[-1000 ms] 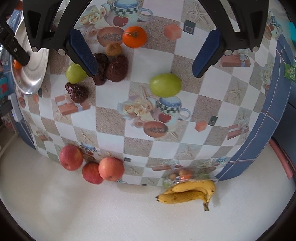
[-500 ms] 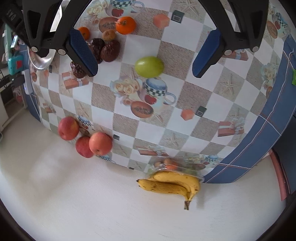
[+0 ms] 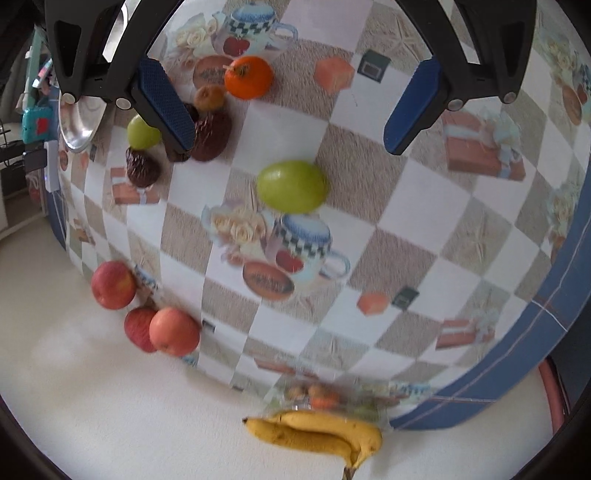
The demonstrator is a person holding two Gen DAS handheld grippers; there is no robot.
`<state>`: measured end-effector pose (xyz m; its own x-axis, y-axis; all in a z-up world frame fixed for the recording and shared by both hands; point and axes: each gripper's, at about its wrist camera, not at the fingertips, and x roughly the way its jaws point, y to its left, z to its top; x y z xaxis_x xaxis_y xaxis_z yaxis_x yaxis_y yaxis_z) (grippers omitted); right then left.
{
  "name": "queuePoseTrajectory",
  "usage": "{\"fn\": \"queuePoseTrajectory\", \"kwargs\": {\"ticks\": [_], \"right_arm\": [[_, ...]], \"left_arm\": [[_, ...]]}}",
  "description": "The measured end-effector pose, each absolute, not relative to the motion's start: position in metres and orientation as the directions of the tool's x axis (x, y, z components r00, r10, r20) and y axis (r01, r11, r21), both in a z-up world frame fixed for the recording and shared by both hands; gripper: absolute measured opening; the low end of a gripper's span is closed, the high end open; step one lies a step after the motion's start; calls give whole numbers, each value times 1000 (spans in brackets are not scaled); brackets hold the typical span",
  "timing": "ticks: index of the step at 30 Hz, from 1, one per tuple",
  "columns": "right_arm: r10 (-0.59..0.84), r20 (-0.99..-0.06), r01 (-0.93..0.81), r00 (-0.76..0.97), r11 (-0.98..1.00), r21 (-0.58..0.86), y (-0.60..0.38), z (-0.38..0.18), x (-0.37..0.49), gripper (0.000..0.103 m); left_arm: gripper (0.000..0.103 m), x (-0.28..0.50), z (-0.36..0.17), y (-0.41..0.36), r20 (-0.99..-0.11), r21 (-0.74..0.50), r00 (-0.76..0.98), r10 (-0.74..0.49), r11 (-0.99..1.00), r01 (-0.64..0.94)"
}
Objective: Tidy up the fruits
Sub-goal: 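Grasp a tangerine with the right tool while the left tool grasps another tangerine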
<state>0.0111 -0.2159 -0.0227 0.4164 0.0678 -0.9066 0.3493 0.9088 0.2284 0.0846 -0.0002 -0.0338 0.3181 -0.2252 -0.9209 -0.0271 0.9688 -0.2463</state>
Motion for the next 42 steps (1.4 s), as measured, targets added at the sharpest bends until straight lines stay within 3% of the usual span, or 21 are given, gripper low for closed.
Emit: {"fn": "queuePoseTrajectory", "kwargs": {"ticks": [3,5,9,11,20,25,28,42], "right_arm": [[73,-901,335,428,913,233,-214,-20,10,95],[63,-899,324,433,920,220,-211,-18,10,81],[84,-912,306,402,926,220,-207,-28,14,74],[93,-922,309,377,925,220,-207,-37,14,65],[130,-946,318,299,920,227,-205,-63,13,51],[153,-941,304,300,920,247,-202,-63,13,36],[161,-936,296,312,920,257,-200,-59,14,29],[170,-892,277,420,912,304,-203,-24,10,28]], "left_arm": [[101,81,-34,-6,-931,-207,309,-192,978,-17],[93,79,-35,-9,-932,-216,298,-205,976,-3],[79,75,-43,-21,-946,-213,245,-214,977,29],[74,72,-47,-27,-949,-220,219,-225,974,47],[60,63,-62,-42,-958,-246,140,-252,967,62],[39,61,-70,-43,-952,-291,90,-292,957,24],[38,60,-69,-43,-947,-307,92,-307,952,15],[38,63,-35,-30,-914,-356,203,-350,934,9]]}}
